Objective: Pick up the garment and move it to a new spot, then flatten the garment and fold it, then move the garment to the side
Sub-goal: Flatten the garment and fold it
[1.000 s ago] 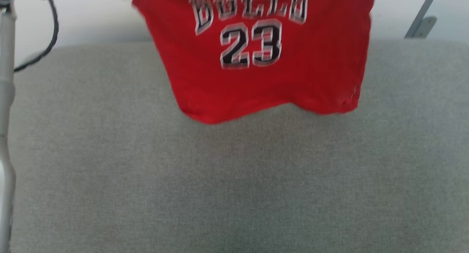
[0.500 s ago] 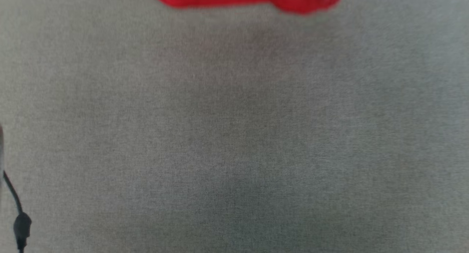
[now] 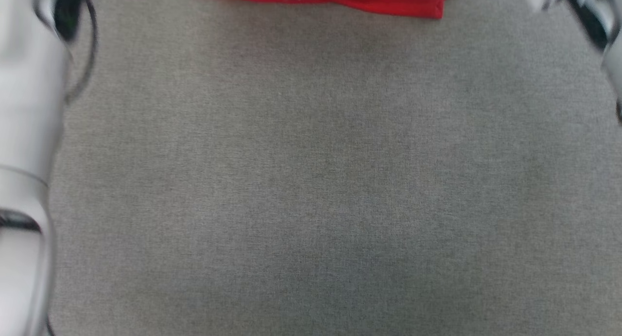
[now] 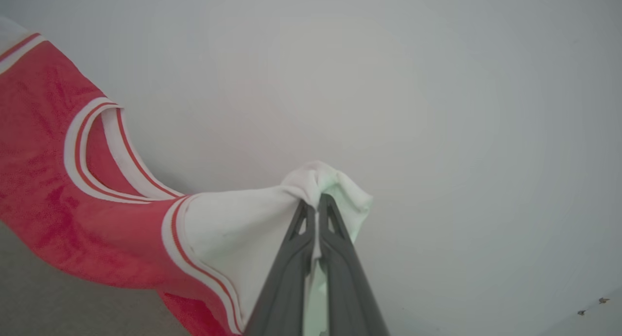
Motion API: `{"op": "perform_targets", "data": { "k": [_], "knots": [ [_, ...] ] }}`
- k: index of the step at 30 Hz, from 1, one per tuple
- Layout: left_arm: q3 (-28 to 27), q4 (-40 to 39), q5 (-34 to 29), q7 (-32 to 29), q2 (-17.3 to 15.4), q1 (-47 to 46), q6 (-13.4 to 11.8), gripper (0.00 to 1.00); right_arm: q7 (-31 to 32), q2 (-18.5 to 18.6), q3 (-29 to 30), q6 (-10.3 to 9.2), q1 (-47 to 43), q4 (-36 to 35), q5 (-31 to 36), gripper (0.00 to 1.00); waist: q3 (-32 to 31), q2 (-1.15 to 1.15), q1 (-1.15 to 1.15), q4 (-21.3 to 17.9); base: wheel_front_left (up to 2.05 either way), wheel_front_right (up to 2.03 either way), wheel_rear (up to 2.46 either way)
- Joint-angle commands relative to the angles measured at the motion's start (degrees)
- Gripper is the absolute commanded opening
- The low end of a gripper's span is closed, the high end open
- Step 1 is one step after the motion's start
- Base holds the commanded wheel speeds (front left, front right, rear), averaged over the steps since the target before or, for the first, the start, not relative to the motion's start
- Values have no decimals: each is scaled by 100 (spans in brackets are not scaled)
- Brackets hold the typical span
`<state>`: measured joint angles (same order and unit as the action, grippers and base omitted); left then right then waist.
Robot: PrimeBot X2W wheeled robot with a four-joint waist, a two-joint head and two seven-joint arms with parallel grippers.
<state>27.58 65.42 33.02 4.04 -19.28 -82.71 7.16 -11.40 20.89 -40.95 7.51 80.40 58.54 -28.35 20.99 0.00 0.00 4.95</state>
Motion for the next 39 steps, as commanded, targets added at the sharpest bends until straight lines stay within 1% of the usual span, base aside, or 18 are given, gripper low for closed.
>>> {"op": "perform_targets", "data": {
  "k": [1, 3, 5, 8, 11, 12, 13, 17, 18, 19, 22, 24, 28, 30, 33, 35, 39],
  "knots": [
    [86, 20, 150, -246, 40, 284, 26, 0, 118, 152, -188, -4, -243, -208, -269, 0, -71, 0, 0, 20, 0, 0, 0],
    [173, -61, 368, -636, 67, 596, 28, 0, 311, 386, -447, -4, -539, -508, -659, 0, -137, 0, 0, 47, 0, 0, 0],
    [286, -227, 607, -993, -12, 973, 28, 0, 431, 598, -665, -3, -815, -877, -997, 0, -206, 0, 0, 56, 0, 0, 0],
    [432, -620, 982, -1483, -183, 1535, 29, 0, 649, 884, -929, -3, -1298, -1433, -1493, 0, -325, 0, 0, 43, 0, 0, 0],
    [502, -1133, 1410, -1903, -372, 2158, 30, 0, 804, 1222, -1166, -4, -1774, -1999, -1841, 0, -412, 0, 0, 20, 0, 0, 0],
    [493, -1321, 1572, -2034, -448, 2354, 30, 0, 831, 1329, -1218, -4, -1915, -2191, -1904, 0, -436, 0, 0, 12, 0, 0, 0],
    [493, -1321, 1572, -2034, -448, 2354, 30, 0, 831, 1329, -1218, -4, -1915, -2191, -1904, 0, -436, 0, 0, 12, 0, 0, 0],
    [476, -2107, 1932, -2451, -860, 3165, 31, 0, 928, 1703, -1391, -3, -2508, -2852, -2067, 0, -499, 0, 0, -14, 0, 0, 0],
    [465, -2571, 2057, -2638, -1032, 3590, -69, 0, 991, 1910, -1425, -4, -2786, -3163, -2089, 0, -521, 0, 0, -28, 0, 0, 0],
    [453, -2826, 2116, -2729, -1120, 3824, -142, 0, 1033, 2012, -1425, -4, -2945, -3299, -2137, 0, -532, 0, 0, -33, 0, 0, 0],
    [403, -3665, 2275, -2959, -1471, 4592, -546, 0, 1163, 2262, -1449, -4, -3390, -3749, -2150, 0, -575, 0, 0, -64, 0, 0, 0],
    [354, -4235, 2334, -3104, -1707, 5149, -906, 0, 1274, 2418, -1481, -3, -3697, -4067, -2137, 0, -604, 0, 0, -88, 0, 0, 0],
    [243, -5319, 2513, -3285, -2147, 6232, -1655, 0, 1454, 2705, -1322, -4, -4339, -4512, -2196, 0, -667, 0, 0, -116, 0, 0, 0],
    [194, -5753, 2586, -3288, -2289, 6740, -1992, 0, 1588, 2807, -1241, -4, -4699, -4697, -2280, 0, -698, 0, 0, -119, 0, 0, 0],
    [111, -6207, 2608, -3236, -2465, 7324, -2406, 0, 1814, 2952, -1061, -4, -5175, -4932, -2391, 0, -748, 0, 0, -128, 0, 0, 0],
    [84, -6426, 2706, -3238, -2490, 7676, -2600, 0, 1983, 3007, -947, -4, -5511, -5091, -2478, 0, -772, 0, 0, -132, 0, 0, 0],
    [53, -6709, 2825, -3181, -2538, 8212, -2868, 0, 2377, 3114, -738, -4, -6165, -5395, -2675, 0, -809, 0, 0, -144, 0, 0, 0]
  ]
}}
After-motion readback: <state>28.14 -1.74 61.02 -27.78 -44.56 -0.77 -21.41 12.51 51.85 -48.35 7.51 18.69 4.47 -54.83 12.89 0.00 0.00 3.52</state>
